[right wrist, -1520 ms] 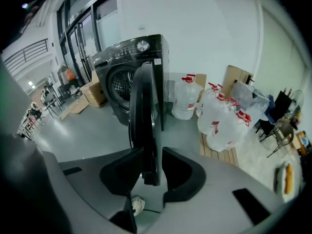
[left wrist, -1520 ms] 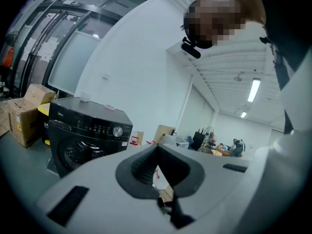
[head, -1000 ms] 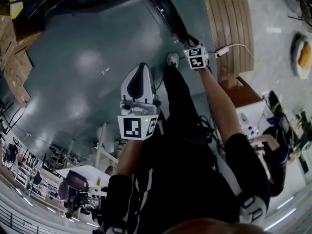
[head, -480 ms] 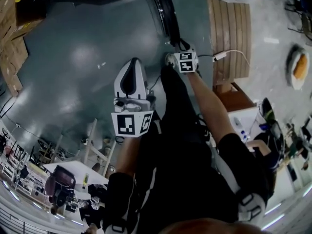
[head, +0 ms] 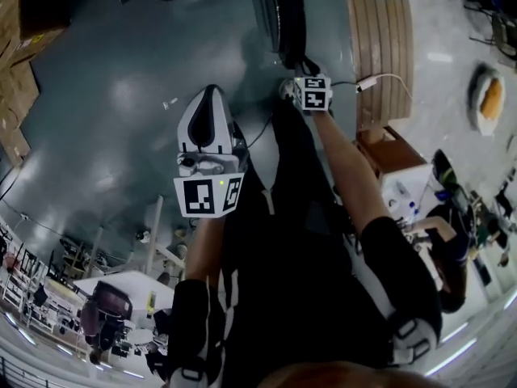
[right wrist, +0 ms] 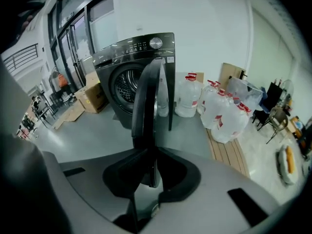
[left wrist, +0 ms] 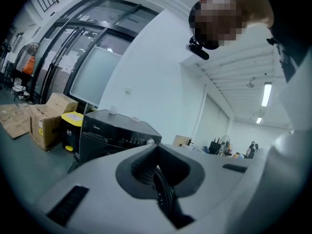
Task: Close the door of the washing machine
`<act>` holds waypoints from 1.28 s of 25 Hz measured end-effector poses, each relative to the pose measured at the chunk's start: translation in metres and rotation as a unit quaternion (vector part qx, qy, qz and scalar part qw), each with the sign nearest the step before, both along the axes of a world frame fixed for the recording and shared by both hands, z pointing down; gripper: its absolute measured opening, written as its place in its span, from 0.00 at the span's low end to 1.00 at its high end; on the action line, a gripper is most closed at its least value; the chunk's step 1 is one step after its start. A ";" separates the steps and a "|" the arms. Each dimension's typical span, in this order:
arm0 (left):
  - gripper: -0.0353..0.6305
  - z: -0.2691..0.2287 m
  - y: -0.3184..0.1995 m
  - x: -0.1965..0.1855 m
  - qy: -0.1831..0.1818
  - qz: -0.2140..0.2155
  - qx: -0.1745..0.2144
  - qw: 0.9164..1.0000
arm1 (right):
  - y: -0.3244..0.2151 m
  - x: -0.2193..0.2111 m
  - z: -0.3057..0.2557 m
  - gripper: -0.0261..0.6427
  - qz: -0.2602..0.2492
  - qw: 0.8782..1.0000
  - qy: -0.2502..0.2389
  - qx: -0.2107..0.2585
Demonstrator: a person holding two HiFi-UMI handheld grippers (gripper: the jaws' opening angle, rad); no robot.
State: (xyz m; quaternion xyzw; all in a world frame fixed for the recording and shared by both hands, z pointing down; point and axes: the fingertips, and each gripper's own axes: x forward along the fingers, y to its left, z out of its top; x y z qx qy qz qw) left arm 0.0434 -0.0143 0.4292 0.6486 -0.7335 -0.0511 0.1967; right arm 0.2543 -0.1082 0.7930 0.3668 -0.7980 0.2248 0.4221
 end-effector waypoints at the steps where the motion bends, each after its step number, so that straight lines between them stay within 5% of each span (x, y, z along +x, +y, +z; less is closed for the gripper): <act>1: 0.06 0.000 0.004 -0.007 0.003 0.002 0.002 1.000 | 0.002 -0.001 0.003 0.12 0.004 1.000 0.003 0.002; 32: 0.06 0.005 0.094 -0.212 0.010 0.008 0.028 1.000 | 0.055 -0.185 0.018 0.14 0.124 0.992 -0.019 -0.003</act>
